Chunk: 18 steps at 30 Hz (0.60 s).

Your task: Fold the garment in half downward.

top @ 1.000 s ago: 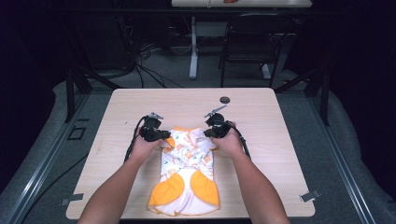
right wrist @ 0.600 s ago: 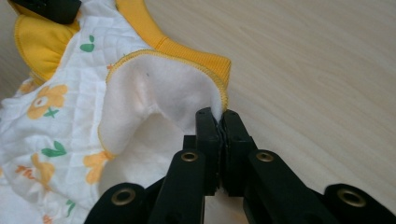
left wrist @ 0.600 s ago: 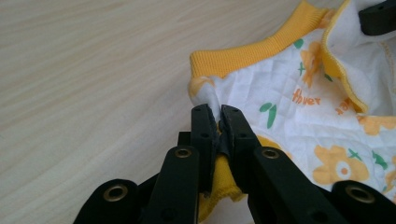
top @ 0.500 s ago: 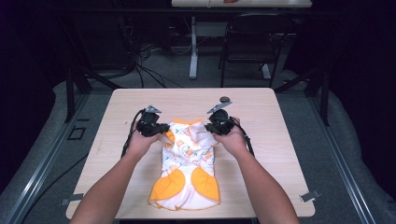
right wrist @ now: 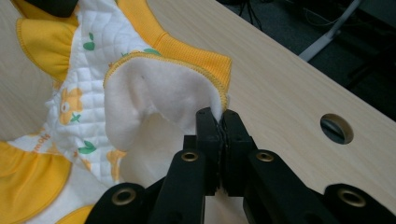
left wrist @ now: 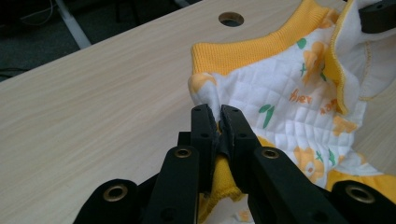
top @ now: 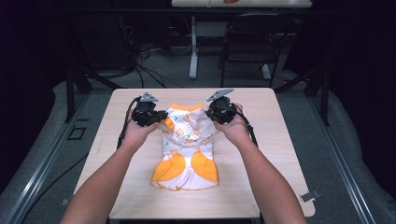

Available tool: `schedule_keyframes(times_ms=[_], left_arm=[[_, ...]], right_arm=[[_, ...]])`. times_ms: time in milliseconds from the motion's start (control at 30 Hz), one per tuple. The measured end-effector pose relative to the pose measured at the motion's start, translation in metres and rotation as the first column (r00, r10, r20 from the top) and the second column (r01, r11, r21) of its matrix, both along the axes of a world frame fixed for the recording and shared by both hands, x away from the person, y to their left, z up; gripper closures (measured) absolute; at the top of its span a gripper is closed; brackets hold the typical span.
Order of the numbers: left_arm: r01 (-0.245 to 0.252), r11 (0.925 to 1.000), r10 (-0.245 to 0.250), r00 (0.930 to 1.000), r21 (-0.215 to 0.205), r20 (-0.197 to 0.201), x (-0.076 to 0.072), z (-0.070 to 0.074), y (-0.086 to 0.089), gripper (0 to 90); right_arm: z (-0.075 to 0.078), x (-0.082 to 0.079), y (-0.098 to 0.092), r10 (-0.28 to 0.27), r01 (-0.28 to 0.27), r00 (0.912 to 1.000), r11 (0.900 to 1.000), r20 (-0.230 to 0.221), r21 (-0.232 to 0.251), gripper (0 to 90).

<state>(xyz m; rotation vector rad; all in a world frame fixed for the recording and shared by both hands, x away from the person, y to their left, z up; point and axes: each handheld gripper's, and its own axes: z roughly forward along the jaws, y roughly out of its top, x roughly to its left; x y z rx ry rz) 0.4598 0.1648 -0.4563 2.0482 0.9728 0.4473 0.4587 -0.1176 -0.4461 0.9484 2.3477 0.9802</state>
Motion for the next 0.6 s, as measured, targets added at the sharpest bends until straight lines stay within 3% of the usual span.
schedule_keyframes(times_ms=[133,200,367,600], left_arm=[[-0.004,1.0000,0.004,0.9995,-0.007,0.032,-0.001,0.005,0.002,84.6],[0.003,1.0000,-0.003,0.9996,-0.009,0.029,-0.002,0.005,0.002,84.5],[0.009,0.9999,-0.008,0.9994,-0.006,0.035,-0.006,0.001,0.002,84.5],[0.029,0.9990,-0.028,0.9991,-0.035,0.034,-0.020,-0.009,0.004,84.5]], right_arm=[[0.009,-0.001,0.001,0.004,-0.004,0.9994,1.000,0.034,-0.001,87.7],[0.010,-0.002,0.001,0.007,-0.007,0.9991,1.000,0.043,0.002,87.7],[0.006,-0.005,0.000,0.018,-0.018,0.9989,1.000,0.044,-0.005,87.6],[-0.002,-0.015,-0.004,0.038,-0.037,0.9984,0.999,0.043,-0.011,87.6]])
